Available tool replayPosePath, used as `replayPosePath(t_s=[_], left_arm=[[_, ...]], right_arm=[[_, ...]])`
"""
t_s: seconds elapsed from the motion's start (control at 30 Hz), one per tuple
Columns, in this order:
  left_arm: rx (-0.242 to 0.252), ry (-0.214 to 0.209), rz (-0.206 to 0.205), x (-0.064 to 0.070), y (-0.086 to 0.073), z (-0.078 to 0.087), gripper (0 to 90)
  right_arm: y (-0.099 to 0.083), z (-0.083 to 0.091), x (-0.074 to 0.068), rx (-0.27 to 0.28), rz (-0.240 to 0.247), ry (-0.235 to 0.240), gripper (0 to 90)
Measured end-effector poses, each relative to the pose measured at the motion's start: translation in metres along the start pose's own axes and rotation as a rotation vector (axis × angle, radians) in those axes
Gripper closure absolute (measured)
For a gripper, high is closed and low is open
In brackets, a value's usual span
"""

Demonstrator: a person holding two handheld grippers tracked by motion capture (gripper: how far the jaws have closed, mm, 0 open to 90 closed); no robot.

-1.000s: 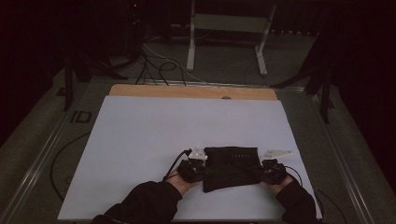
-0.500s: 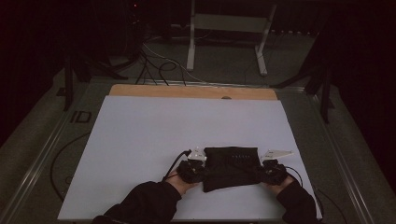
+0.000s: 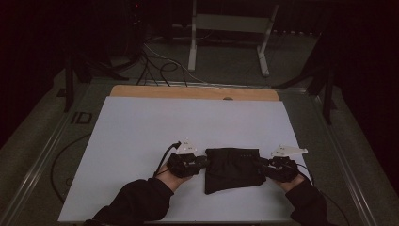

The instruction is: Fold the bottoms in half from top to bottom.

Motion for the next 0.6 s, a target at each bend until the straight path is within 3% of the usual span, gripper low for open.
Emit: replayPosePath(t_s=[0.2,0.37,0.6], left_arm=[[-0.024,0.031,0.022,-0.013,0.003,-0.008,88.8],[-0.055,0.041,0.003,-0.017,0.004,-0.020,89.9],[-0.062,0.049,-0.005,-0.022,0.008,-0.033,90.0]], right_arm=[[0.018,0.002,0.010,0.011,0.039,-0.039,89.8],[0.029,-0.009,0.024,-0.010,0.063,-0.056,90.0],[0.032,-0.029,0.041,-0.054,0.044,-0.050,90.0]])
Point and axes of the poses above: each handheld gripper's, and its own axes: z roughly backward along the jaws, y roughly out of its top, x roughly to its right, the point moved 1 cm from there along -z, roughly forward along the jaws, and after that the axes turned 9 degrees about y, right-handed, at the moved point
